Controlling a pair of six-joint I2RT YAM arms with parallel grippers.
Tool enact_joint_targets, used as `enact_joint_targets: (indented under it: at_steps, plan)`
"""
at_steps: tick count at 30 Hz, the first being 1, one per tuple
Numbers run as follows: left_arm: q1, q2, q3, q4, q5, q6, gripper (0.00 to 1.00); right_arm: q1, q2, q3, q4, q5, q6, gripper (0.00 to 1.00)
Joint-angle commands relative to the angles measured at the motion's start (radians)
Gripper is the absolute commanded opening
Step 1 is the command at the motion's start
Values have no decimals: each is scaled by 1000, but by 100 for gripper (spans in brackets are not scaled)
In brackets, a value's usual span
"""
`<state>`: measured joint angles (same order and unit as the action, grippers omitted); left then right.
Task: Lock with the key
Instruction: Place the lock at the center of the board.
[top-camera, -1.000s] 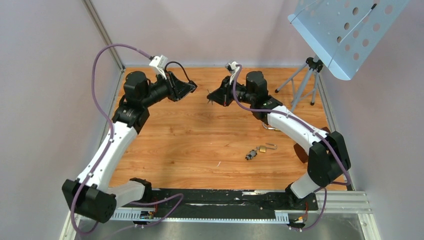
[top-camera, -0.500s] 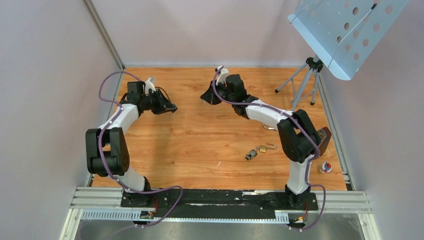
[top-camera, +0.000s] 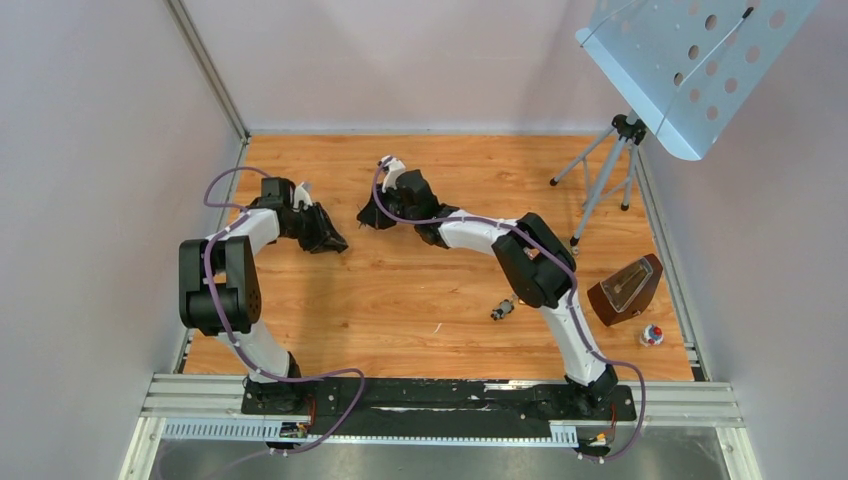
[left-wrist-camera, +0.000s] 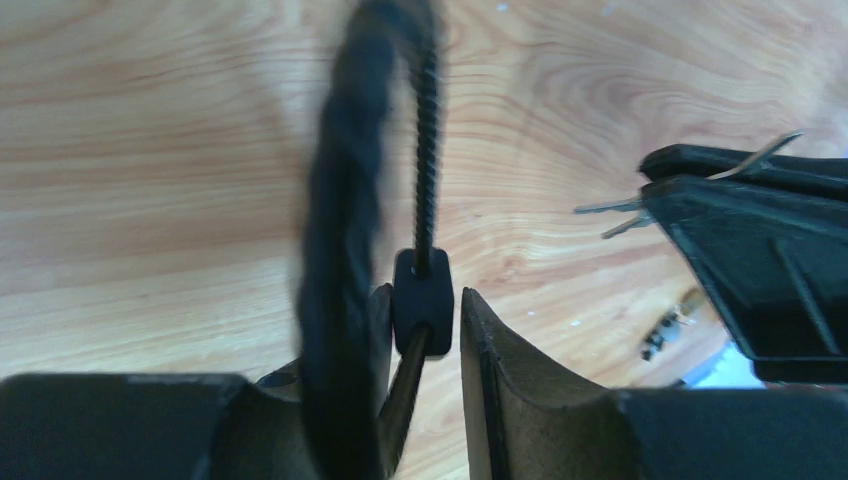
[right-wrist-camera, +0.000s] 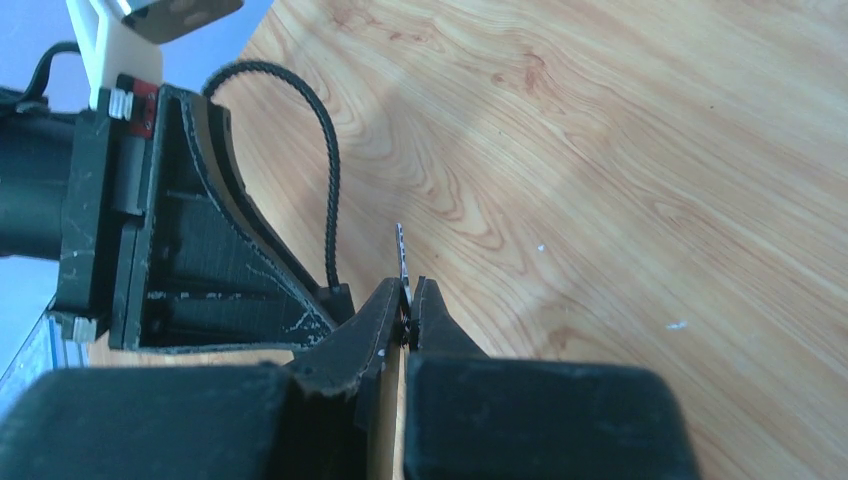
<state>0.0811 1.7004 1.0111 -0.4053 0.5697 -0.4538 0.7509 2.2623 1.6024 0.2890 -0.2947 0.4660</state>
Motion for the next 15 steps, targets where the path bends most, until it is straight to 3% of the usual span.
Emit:
enact_joint_targets:
  at_steps: [1,2,4,6,15]
  plan:
    - [3,-38,-22,-42,-165,42,39,15,53,87,40,37,41,0]
    - [4,-42,-27,-46,-193,41,43,24,68,90,47,30,39,0]
    - [5,-47,-37,-45,-218,35,64,38,97,108,43,29,39,0]
    - [5,-57,-48,-44,-246,26,73,51,124,141,27,29,40,0]
    - [8,-243,-83,-76,-474,-20,84,74,159,184,-39,18,23,1]
